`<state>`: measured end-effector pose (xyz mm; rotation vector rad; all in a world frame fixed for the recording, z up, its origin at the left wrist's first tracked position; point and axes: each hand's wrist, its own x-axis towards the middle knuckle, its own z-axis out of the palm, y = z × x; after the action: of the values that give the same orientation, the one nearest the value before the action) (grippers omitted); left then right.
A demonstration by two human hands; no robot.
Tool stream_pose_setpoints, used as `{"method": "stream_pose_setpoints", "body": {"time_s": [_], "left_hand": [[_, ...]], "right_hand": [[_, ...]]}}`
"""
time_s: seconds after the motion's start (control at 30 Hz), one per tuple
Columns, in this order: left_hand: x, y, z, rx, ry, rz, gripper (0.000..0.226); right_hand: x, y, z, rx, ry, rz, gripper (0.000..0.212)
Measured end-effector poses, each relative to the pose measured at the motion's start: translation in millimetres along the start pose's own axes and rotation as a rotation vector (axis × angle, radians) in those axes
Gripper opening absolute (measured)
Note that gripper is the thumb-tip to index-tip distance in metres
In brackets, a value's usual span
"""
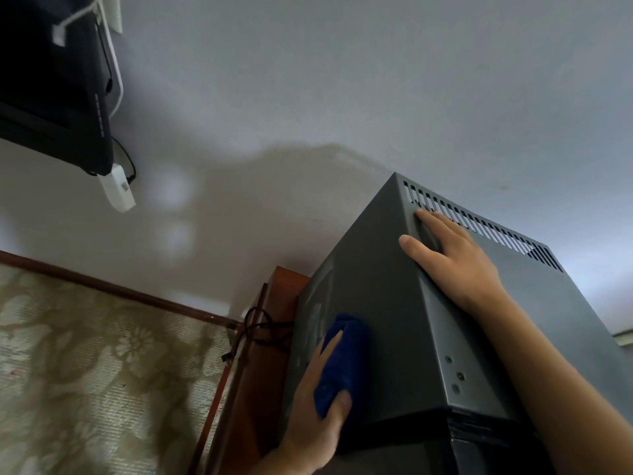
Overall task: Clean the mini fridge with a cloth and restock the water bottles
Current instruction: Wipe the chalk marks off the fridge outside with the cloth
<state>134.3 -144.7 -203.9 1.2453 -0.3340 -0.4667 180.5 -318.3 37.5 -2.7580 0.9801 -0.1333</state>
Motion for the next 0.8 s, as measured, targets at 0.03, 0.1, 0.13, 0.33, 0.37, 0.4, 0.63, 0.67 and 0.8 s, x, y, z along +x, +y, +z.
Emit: {"method": "stream_pose_setpoints", "body": {"time_s": [0.03,0.1,0.13,0.33,0.37,0.4,0.63,0.67,0.8], "left_hand": [[1.6,3.3,-3.1,0.098,-0.055,0.010,0.076],[38.2,15.2,3.6,0.105,-0.078,0.134,0.061],[58.5,15.0,6.1,0.086,-0.087,0.157,0.059],[172.1,25.8,22.7,0.103,-0.006,0.172,0.062],[191.1,26.5,23.7,0.112,-0.002,0.176,0.059],[207.2,24.4,28.1,0.110,-0.002,0.169,0.056],[227.4,12.0,36.7,0.146,0.052,0.159,0.028],[220.0,12.0,36.3,0.120,0.040,0.150,0.028],[160.5,-5.5,23.1,0.062,0.012,-0.022,0.064]], "right_hand": [[0.0,0.2,-0.1,-0.001,0.002,-0.006,0.081],[0.5,4.6,-1.1,-0.016,0.007,-0.011,0.080],[1.0,5.2,-0.3,-0.014,0.008,-0.015,0.080],[6.7,4.3,2.8,-0.014,0.056,-0.043,0.078],[7.7,4.4,3.3,-0.009,0.065,-0.051,0.077],[9.0,5.7,3.2,-0.006,0.071,-0.054,0.077],[11.6,8.9,4.9,0.015,0.085,-0.060,0.076],[11.2,8.7,4.8,0.015,0.085,-0.060,0.076],[9.6,7.4,4.2,0.016,0.076,-0.051,0.076]]}}
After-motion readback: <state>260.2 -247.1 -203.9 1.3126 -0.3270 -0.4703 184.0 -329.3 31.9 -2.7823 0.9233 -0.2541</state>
